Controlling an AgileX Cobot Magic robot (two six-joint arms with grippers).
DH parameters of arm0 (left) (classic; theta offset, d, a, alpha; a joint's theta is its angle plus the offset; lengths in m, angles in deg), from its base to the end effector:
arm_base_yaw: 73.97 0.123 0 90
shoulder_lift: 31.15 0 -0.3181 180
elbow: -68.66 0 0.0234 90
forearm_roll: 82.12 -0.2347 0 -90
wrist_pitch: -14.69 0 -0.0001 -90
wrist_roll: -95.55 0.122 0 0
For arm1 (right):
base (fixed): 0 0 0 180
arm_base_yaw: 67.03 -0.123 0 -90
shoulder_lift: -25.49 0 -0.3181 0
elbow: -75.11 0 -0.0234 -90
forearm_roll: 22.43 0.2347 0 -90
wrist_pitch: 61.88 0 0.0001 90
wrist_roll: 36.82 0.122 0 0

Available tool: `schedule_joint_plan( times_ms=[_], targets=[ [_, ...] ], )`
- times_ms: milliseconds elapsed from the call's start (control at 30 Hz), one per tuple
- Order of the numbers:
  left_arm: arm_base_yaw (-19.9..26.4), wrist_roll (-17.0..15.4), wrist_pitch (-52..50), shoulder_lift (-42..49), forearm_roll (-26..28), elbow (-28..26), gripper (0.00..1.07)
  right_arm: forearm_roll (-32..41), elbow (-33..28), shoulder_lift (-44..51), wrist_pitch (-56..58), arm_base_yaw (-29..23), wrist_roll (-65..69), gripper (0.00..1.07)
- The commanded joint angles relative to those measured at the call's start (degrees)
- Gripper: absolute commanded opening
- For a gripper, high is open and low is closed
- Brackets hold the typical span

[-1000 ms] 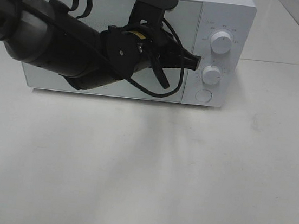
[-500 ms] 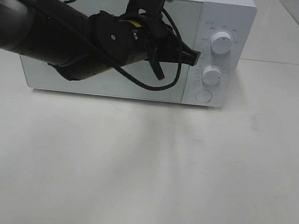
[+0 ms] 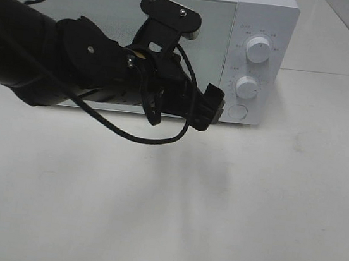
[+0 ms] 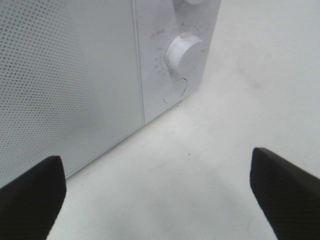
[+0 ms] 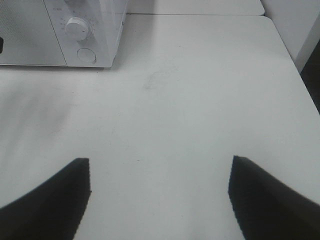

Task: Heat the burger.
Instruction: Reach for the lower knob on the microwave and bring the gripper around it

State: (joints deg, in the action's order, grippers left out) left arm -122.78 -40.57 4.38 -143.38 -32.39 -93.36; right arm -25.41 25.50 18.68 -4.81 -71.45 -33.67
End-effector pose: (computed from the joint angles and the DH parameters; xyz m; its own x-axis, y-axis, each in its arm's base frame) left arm 0.2861 -0.3017 0.2170 -0.4249 0.3442 -0.8372 0.6334 0.7738 -0.0033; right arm -0.0210 -0.0070 0.2614 -0.3977 -0.0040 -0.9175 -0.0265 0.9996 0.0071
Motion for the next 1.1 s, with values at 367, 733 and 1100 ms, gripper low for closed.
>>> schedule_joint_plan(
  times_ms=[367,733,1100],
  targets=[
    [0.80,1.03,13.46,8.19,-6.93,6.76,0.99,0.00,0.00,1.72,0.11,0.40,-0.34,0.76],
    [17.53,-6.93,43.20,16.21,-11.80,6.76,0.99,0.00,0.00,1.72,0.11,0.40,-0.34,0.76],
    [31.51,-19.71,57.41,25.78,-20.23,6.76,0.99,0.00,0.00,1.72,0.11,0.40,-0.34,0.76]
  ],
)
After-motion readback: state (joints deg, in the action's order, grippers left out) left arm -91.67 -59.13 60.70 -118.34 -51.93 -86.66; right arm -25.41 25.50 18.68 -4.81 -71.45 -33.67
